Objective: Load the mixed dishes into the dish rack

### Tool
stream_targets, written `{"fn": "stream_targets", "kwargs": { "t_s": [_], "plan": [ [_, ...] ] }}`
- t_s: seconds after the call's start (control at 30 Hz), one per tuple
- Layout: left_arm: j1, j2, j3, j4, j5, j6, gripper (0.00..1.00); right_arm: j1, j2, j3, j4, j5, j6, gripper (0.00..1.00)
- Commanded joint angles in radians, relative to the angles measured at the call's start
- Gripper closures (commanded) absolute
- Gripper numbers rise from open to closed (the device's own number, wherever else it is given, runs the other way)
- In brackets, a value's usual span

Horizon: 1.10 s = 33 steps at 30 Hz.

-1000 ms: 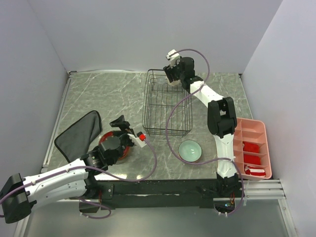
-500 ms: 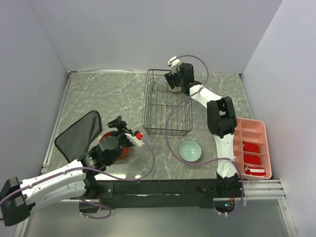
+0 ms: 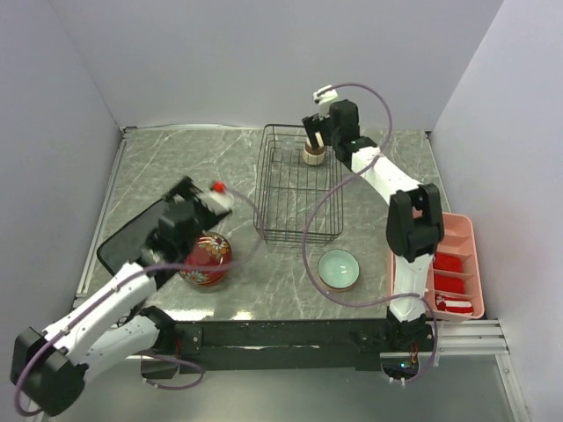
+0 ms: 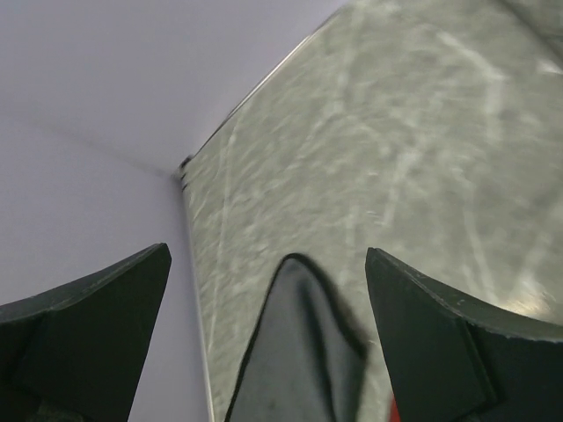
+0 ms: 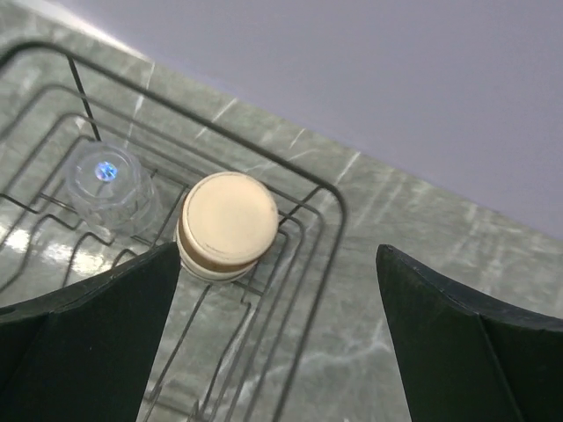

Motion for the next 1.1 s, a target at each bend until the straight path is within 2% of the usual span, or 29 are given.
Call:
{"fn": "stream_targets", "kwargs": {
  "t_s": [0.0, 0.07, 0.17, 0.2, 0.23, 0.33, 0.37, 0.4, 0.5, 0.67, 0.83, 1.07],
  "plan": [
    [0.187, 0.093, 0.189, -0.128, 0.2, -0.175, 0.0, -0.004, -0.164, 0.038, -0.111, 0.043, 0.072, 0.0],
    [0.226, 0.15, 0.281, -0.252, 0.276, -0.199, 0.0, -0.005, -0.196, 0.024, -0.186, 0.021, 0.115, 0.0],
    [0.265, 0.197, 0.344, -0.352, 0.398, -0.154, 0.02, 0.002, -0.28, -0.059, -0.258, -0.077, 0.12, 0.0],
    [0.289, 0.199, 0.356, -0.431, 0.435, -0.134, 0.03, 0.007, -0.317, -0.076, -0.283, -0.103, 0.113, 0.0],
    [0.301, 0.193, 0.368, -0.473, 0.54, -0.081, 0.04, 0.01, -0.333, -0.1, -0.336, -0.133, 0.101, 0.0],
    [0.335, 0.173, 0.385, -0.674, 0.712, 0.039, 0.1, 0.01, -0.377, -0.129, -0.441, -0.181, 0.078, 0.0],
    [0.335, 0.173, 0.391, -0.755, 0.743, 0.077, 0.15, 0.01, -0.392, -0.146, -0.449, -0.184, 0.073, 0.0],
    [0.335, 0.174, 0.388, -0.864, 0.765, 0.108, 0.16, 0.01, -0.426, -0.19, -0.449, -0.189, 0.067, 0.0],
    [0.335, 0.171, 0.33, -0.998, 0.799, 0.185, 0.2, 0.013, -0.477, -0.249, -0.447, -0.198, 0.053, 0.0],
    [0.332, 0.139, 0.226, -1.058, 0.833, 0.263, 0.17, 0.024, -0.549, -0.287, -0.472, -0.235, 0.012, 0.0],
    [0.282, 0.13, 0.151, -1.066, 0.842, 0.283, 0.16, 0.031, -0.589, -0.326, -0.476, -0.244, -0.028, 0.0],
    [0.202, 0.219, 0.112, -0.98, 0.814, 0.145, 0.15, 0.034, -0.586, -0.336, -0.488, -0.269, -0.028, 0.0]
  ]
}}
